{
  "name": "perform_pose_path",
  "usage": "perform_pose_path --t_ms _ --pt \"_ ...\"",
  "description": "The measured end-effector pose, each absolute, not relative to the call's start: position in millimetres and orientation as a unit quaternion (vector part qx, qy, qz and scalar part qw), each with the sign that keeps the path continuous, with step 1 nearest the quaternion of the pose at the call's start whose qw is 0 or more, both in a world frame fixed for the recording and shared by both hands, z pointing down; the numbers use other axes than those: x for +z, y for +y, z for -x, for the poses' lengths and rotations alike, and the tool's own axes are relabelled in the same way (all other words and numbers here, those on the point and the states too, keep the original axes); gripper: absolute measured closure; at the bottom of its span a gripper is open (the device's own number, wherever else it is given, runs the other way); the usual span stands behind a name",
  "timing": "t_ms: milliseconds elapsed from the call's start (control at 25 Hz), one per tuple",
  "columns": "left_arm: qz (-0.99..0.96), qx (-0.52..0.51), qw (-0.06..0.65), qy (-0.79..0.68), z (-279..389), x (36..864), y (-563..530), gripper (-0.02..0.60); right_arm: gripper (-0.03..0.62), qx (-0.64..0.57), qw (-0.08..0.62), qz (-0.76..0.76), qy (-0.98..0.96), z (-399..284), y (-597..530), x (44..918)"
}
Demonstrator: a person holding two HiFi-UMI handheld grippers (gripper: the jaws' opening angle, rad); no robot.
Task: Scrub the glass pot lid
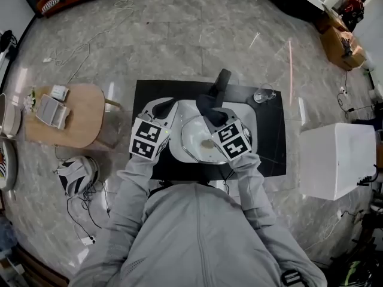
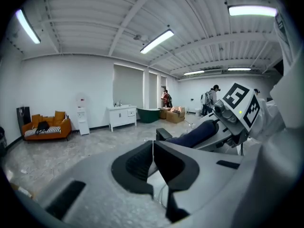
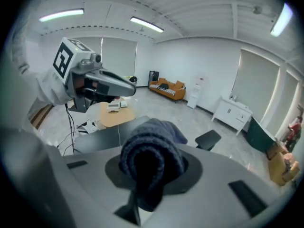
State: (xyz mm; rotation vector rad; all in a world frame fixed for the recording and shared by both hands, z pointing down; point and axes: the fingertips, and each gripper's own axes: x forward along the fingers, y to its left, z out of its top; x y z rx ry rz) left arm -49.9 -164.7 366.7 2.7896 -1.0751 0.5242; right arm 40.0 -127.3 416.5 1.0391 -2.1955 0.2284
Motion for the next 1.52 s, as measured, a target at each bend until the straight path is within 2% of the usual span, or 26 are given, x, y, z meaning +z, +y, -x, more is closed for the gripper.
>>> perform_pose_path --t_ms 320,1040,1520 --pt "-0.918 0.158 -0.01 -0.363 54.2 312.5 -181.5 0.554 0.507 0.045 0.276 -0.469 -0.838 -71.8 -145.7 335.1" --pt "-0.919 0.112 -0.122 -0.357 46.4 197.2 -186.6 0.554 0.507 -0.047 0.225 -0.535 -0.813 -132.2 -150.8 214.6" --pt "-0.915 0.101 -0.163 -0.354 44.5 165.4 -170.8 0.554 0.507 -0.066 0.197 -0.551 -0.808 -140.0 -131.6 186.0"
